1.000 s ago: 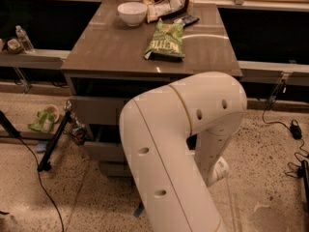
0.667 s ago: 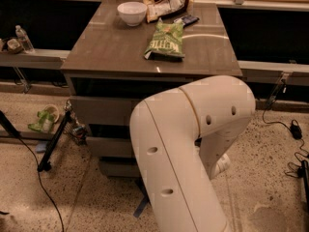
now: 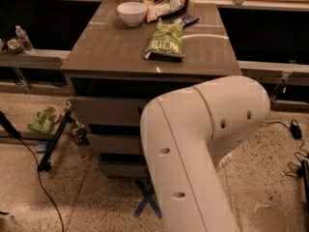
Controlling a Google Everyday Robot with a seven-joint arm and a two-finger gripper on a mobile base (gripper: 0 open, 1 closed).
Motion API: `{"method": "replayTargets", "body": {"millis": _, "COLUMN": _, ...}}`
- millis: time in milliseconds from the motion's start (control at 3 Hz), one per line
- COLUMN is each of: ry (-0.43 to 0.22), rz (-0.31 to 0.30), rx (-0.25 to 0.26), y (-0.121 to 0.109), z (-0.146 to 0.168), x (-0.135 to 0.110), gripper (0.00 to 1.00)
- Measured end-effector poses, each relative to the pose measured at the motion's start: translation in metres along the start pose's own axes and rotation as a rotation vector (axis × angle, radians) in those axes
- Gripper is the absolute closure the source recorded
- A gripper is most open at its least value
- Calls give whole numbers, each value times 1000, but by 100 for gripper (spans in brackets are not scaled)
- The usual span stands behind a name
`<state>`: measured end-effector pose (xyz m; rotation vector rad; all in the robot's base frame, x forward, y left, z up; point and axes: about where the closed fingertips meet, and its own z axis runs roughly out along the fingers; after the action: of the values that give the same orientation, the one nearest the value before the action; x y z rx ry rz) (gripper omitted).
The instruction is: Close middle drawer
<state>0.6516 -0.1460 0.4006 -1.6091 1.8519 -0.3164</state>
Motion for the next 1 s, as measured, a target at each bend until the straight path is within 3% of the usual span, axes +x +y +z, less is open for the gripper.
{"method": "replayTargets", "body": {"millis": 1000, "ry": -74, "rz": 82, "rx": -133, "y": 46, "z": -134, "x": -27, "gripper": 100}}
